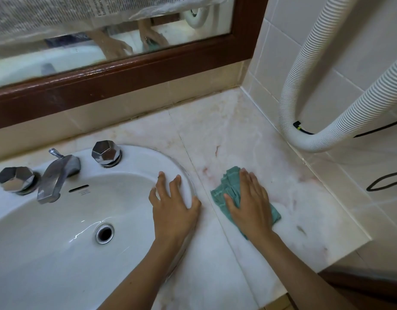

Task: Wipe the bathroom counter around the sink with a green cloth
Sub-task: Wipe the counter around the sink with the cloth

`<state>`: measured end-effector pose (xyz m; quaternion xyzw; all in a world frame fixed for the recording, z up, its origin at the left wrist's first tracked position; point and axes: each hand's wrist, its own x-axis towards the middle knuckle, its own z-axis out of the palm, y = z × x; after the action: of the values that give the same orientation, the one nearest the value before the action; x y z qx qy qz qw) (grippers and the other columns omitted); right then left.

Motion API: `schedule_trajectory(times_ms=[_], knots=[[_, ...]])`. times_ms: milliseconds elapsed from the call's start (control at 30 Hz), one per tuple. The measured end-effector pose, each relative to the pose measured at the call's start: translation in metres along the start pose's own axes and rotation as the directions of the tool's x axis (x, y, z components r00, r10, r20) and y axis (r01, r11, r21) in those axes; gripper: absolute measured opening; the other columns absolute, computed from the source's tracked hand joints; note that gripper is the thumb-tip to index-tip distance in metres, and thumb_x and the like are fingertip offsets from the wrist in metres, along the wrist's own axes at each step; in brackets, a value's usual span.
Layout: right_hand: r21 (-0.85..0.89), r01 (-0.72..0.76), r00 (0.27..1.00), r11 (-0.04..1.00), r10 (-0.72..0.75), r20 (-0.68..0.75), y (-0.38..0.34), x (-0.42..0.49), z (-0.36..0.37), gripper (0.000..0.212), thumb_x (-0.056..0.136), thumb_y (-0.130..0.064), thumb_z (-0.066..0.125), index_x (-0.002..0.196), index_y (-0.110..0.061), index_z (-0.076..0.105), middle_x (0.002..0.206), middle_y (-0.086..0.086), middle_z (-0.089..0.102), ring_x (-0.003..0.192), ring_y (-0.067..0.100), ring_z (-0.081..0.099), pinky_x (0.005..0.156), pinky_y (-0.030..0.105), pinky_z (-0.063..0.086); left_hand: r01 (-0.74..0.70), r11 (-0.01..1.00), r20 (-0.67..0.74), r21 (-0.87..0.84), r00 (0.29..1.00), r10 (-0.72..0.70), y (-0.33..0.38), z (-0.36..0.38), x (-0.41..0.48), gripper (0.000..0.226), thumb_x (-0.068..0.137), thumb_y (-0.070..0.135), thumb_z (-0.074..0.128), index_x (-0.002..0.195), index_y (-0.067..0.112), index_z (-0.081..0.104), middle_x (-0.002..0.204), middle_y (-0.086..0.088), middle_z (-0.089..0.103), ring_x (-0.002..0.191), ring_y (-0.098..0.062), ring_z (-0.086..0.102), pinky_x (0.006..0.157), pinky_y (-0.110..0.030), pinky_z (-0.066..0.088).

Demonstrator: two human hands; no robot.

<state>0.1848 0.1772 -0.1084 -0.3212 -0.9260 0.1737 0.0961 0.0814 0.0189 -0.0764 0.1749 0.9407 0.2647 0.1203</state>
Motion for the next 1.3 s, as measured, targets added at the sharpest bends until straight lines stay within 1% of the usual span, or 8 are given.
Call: schedule_trajectory(times_ms=[167, 333, 400, 500, 733, 900, 1067, 1300], knots=[[-0.026, 0.073, 0.997, 0.997, -0.074, -0.016, -0.006, 0.004, 0.002, 0.057, 0.095, -0.030, 0.030, 0.139, 0.003, 0.042, 0.145, 0.018, 0.044, 0.138, 0.033, 0.037, 0.108, 0.048, 0.038, -0.005, 1.000, -0.005, 0.006, 1.000, 0.005, -0.001, 0.001, 0.000, 0.074, 0.083, 0.053, 0.053, 0.148, 0.029, 0.027, 0.159, 0.008, -0.002, 0.142, -0.030, 0.006, 0.108, -0.041, 0.035], [0.186, 0.055, 0.991, 0.981, -0.031, -0.130, -0.003, 0.005, -0.009, 0.056, 0.098, -0.031, 0.024, 0.141, -0.001, 0.042, 0.147, 0.011, 0.043, 0.141, 0.025, 0.030, 0.115, 0.042, 0.028, -0.005, 1.000, 0.000, -0.002, 1.000, 0.005, -0.002, 0.001, -0.001, 0.074, 0.083, 0.054, 0.052, 0.148, 0.030, 0.026, 0.159, 0.007, -0.002, 0.142, -0.030, 0.006, 0.108, -0.040, 0.035], [0.082, 0.208, 0.967, 0.975, -0.193, -0.166, -0.008, -0.004, -0.010, 0.049, 0.099, -0.024, 0.031, 0.139, 0.001, 0.045, 0.143, 0.013, 0.048, 0.138, 0.029, 0.037, 0.113, 0.040, 0.029, 0.001, 1.000, -0.001, -0.008, 1.000, -0.001, -0.001, 0.000, -0.001, 0.074, 0.083, 0.053, 0.053, 0.148, 0.030, 0.026, 0.159, 0.007, -0.002, 0.142, -0.030, 0.006, 0.108, -0.039, 0.033], [-0.083, 0.422, 0.907, 0.903, -0.420, 0.038, -0.009, -0.021, 0.001, 0.051, 0.102, -0.030, 0.026, 0.143, -0.004, 0.042, 0.149, 0.009, 0.042, 0.142, 0.023, 0.030, 0.110, 0.043, 0.032, 0.000, 1.000, -0.003, -0.004, 1.000, 0.000, 0.000, 0.000, -0.001, 0.074, 0.083, 0.053, 0.054, 0.148, 0.029, 0.027, 0.160, 0.005, -0.001, 0.142, -0.031, 0.008, 0.108, -0.038, 0.032], [-0.203, 0.479, 0.860, 0.854, -0.410, 0.303, 0.015, -0.016, -0.013, 0.056, 0.100, -0.043, 0.021, 0.152, -0.039, 0.001, 0.162, -0.002, -0.002, 0.148, 0.016, -0.006, 0.117, 0.039, 0.000, -0.013, 0.999, -0.014, -0.036, 1.000, 0.013, -0.002, -0.002, -0.003, 0.075, 0.079, 0.058, 0.049, 0.147, 0.030, 0.030, 0.159, 0.008, 0.001, 0.142, -0.026, 0.008, 0.107, -0.038, 0.036], [-0.298, 0.075, 0.985, 0.952, -0.025, 0.170, 0.064, 0.069, -0.028, 0.059, 0.092, -0.046, 0.005, 0.151, -0.038, 0.006, 0.161, 0.006, 0.010, 0.148, 0.025, 0.006, 0.115, 0.049, 0.012, -0.007, 0.998, -0.022, -0.061, 1.000, 0.006, -0.001, 0.000, -0.001, 0.073, 0.081, 0.051, 0.058, 0.146, 0.028, 0.033, 0.159, 0.008, 0.001, 0.142, -0.026, 0.009, 0.108, -0.041, 0.037], [-0.307, -0.165, 0.972, 0.937, 0.208, 0.113, 0.035, 0.175, -0.012, 0.056, 0.100, -0.046, 0.013, 0.153, -0.033, 0.003, 0.162, 0.007, -0.003, 0.147, 0.031, -0.003, 0.116, 0.051, 0.006, -0.007, 0.999, -0.033, -0.038, 0.999, 0.006, -0.001, 0.005, 0.001, 0.073, 0.082, 0.048, 0.060, 0.146, 0.026, 0.032, 0.160, 0.006, -0.001, 0.142, -0.027, 0.007, 0.111, -0.040, 0.032], [-0.029, 0.234, 0.924, 0.972, -0.213, 0.318, -0.068, 0.150, 0.024, 0.051, 0.101, -0.039, 0.012, 0.151, -0.040, 0.014, 0.162, -0.009, 0.000, 0.148, 0.018, -0.008, 0.119, 0.043, -0.002, -0.081, 0.990, -0.112, -0.117, 0.991, 0.068, -0.005, 0.005, -0.001, 0.048, 0.097, 0.045, 0.029, 0.139, 0.025, 0.043, 0.159, 0.005, 0.008, 0.141, -0.026, 0.013, 0.111, -0.034, 0.024]])
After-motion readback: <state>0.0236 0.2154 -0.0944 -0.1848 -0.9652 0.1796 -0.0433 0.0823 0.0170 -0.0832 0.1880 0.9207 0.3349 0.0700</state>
